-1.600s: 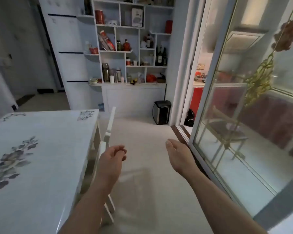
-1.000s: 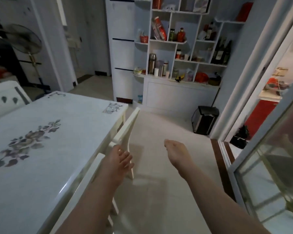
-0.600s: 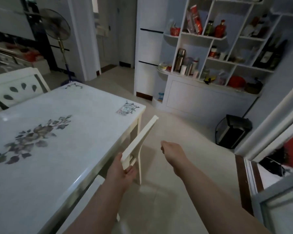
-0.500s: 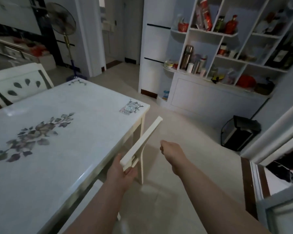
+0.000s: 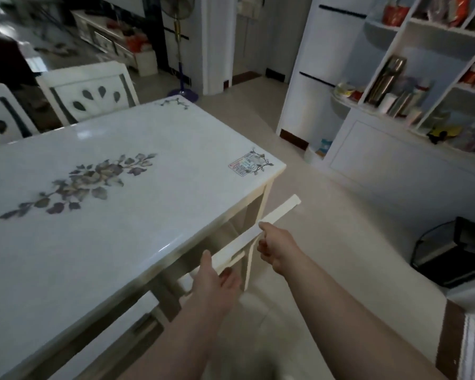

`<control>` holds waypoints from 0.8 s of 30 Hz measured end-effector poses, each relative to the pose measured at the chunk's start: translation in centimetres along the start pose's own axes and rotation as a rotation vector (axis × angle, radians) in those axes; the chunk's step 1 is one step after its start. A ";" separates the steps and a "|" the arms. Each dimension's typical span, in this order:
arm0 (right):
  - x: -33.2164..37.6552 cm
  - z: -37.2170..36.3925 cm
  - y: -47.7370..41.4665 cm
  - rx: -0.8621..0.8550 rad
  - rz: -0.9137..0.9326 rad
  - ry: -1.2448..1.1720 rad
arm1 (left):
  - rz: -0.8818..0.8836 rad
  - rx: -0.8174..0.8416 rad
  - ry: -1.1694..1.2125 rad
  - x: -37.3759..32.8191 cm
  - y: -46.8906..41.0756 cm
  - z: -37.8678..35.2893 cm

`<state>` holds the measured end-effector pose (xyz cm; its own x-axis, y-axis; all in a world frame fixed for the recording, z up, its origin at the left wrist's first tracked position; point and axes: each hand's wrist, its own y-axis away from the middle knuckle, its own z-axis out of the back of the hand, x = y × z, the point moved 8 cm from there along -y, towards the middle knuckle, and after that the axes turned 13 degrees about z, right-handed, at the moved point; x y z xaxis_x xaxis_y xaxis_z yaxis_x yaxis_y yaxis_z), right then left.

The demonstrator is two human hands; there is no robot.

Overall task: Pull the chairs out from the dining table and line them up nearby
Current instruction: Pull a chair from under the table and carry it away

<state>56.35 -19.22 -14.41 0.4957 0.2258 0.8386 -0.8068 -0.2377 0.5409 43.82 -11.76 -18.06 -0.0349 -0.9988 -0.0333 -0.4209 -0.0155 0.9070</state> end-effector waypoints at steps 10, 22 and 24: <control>0.4 0.7 -6.8 0.182 -0.116 -0.089 | -0.224 0.037 0.392 -0.7 -2.5 -0.3; -0.6 0.6 -11.5 0.247 -0.222 -0.117 | -0.371 0.116 0.599 -2.4 -3.1 0.7; -0.9 0.6 -11.9 0.219 -0.236 -0.125 | -0.349 0.096 0.606 -2.5 -3.0 1.2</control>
<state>65.67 -17.12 -21.52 0.7073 0.1842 0.6825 -0.5833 -0.3933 0.7107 44.12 -9.12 -21.20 0.6159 -0.7862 -0.0508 -0.3948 -0.3639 0.8436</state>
